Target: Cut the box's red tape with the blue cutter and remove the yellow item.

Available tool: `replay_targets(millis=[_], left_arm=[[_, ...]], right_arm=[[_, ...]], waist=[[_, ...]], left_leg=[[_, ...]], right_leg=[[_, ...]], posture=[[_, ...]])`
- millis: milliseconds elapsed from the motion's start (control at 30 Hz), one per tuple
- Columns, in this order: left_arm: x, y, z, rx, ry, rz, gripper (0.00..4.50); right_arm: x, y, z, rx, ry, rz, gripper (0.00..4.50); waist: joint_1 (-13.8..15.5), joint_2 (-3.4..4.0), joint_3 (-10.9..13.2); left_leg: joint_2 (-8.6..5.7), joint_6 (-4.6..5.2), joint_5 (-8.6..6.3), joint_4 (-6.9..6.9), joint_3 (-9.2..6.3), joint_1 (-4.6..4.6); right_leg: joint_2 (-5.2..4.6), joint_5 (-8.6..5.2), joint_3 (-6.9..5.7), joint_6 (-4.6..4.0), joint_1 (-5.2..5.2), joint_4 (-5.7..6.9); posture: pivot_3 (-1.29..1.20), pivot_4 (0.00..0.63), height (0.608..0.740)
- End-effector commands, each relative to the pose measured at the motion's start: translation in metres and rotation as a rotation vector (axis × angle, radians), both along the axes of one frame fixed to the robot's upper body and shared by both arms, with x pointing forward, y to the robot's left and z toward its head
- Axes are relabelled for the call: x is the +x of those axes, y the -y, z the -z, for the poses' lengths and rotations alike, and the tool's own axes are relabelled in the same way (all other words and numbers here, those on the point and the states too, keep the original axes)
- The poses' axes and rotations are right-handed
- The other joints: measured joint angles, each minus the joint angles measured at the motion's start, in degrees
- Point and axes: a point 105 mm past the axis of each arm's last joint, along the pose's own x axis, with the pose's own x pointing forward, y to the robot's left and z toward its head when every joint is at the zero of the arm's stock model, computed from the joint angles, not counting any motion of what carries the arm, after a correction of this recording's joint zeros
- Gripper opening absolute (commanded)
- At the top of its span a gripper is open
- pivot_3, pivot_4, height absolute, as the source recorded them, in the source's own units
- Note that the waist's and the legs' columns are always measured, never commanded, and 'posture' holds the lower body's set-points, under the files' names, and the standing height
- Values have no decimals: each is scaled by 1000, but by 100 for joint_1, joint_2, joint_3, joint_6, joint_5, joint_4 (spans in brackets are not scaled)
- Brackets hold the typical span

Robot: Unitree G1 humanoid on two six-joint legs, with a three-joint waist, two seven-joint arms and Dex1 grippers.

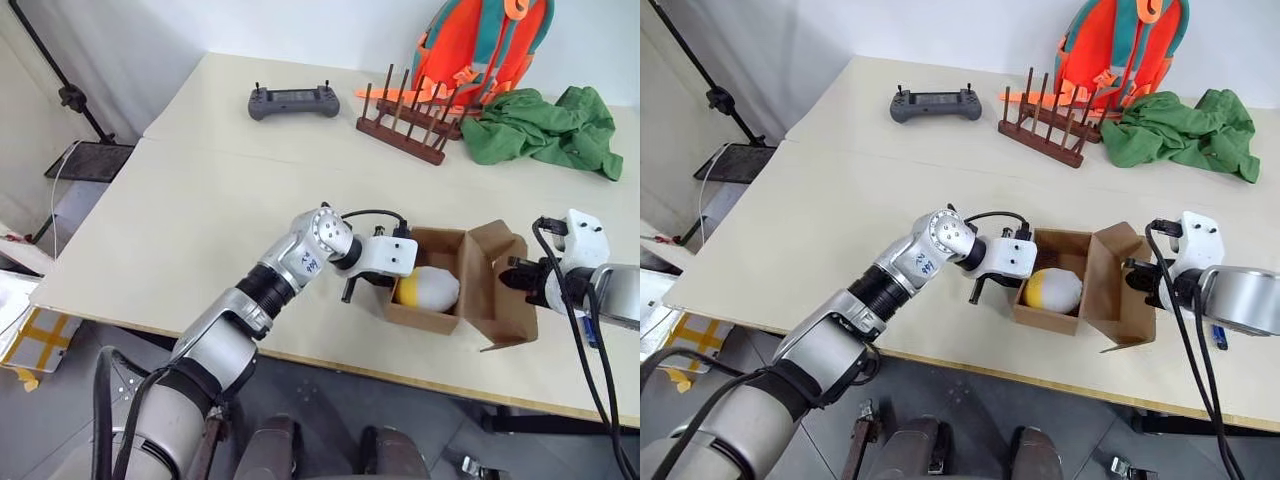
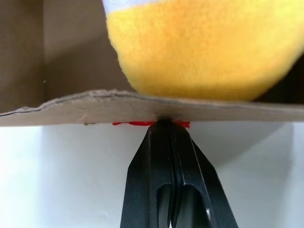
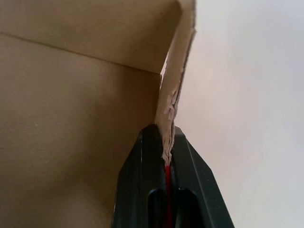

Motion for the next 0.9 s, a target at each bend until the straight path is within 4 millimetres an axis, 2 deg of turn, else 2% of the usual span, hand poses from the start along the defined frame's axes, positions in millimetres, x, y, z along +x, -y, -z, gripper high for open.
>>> replay_targets(millis=[33, 133, 267, 300, 333, 400, 467, 500, 667, 700, 867, 900], left_arm=[[0, 11, -13, -58, 21, 7, 0], [2, 10, -14, -62, 24, 0, 0], [7, 6, -18, -63, 21, -23, 0], [9, 5, -19, -64, 18, -35, 0], [11, 4, -20, -66, 18, -47, 183], [19, 3, -27, -101, 36, -93, 588], [26, 0, -35, -123, 61, -119, 1201], [29, -2, -39, -130, 78, -130, 1375], [41, -10, -54, -160, 108, -175, 2928], [42, -10, -56, -169, 114, -180, 3226], [50, -12, -74, -216, 140, -206, 4480], [50, -10, -79, -231, 147, -205, 4480]], right_arm=[[2, -2, 6, -70, 32, -39, 8], [3, 6, 11, -154, 44, -36, 8], [5, 7, 7, -176, 73, -92, 974], [6, 8, 5, -181, 84, -103, 974], [7, 9, 1, -192, 101, -113, 1398], [9, 11, -9, -220, 138, -143, 1884], [10, 20, -21, -276, 170, -160, 2592], [9, 26, -28, -312, 186, -164, 2787], [5, 42, -57, -416, 256, -205, 4378], [4, 44, -60, -432, 264, -213, 4500], [-5, 54, -76, -514, 312, -249, 4500], [-7, 55, -77, -532, 314, -262, 4500]], waist=[[-11, 0, 0], [-24, 1, -1], [-30, 1, -1], [-31, 1, -1], [-31, 1, -1], [-29, 1, -1], [-30, 2, 0], [-18, 4, 1], [-21, 4, 1], [-23, 4, 1], [-17, 3, 1], [-17, 3, 1]], left_leg=[[0, 0, 0, 0, 1, 0], [0, 0, 0, 0, 4, 0], [1, 0, 0, 0, 4, 3], [0, 0, 0, 0, 5, 3], [0, 0, 0, 0, 6, 2], [0, 0, 0, 0, 6, 2], [0, 0, 0, 0, 8, 2], [-1, 0, 0, 0, 8, 1], [-3, 0, 0, -5, 11, 1], [-3, 0, 0, -6, 11, 2], [-4, 0, 0, -5, 15, 1], [-5, 0, 0, -6, 15, 1]], right_leg=[[0, 0, 1, 0, 0, 0], [0, 0, 4, 0, -2, 1], [1, 0, 6, 0, -2, 3], [1, 0, 7, 0, -2, 3], [1, 0, 7, 0, -3, 3], [1, 0, 7, 0, -5, 4], [1, 0, 10, 0, -6, 4], [1, 0, 10, 0, -7, 5], [1, 0, 11, 0, -10, 4], [1, 0, 11, 0, -10, 5], [1, 0, 13, 1, -13, 5], [1, 0, 13, 1, -13, 6]], posture=[[0, 150, 740], [0, 150, 740], [0, 150, 740], [0, 150, 740], [0, 150, 740], [0, 150, 740], [0, 150, 740], [0, 150, 740], [0, 150, 740], [0, 150, 740], [0, 150, 740], [0, 150, 740]])
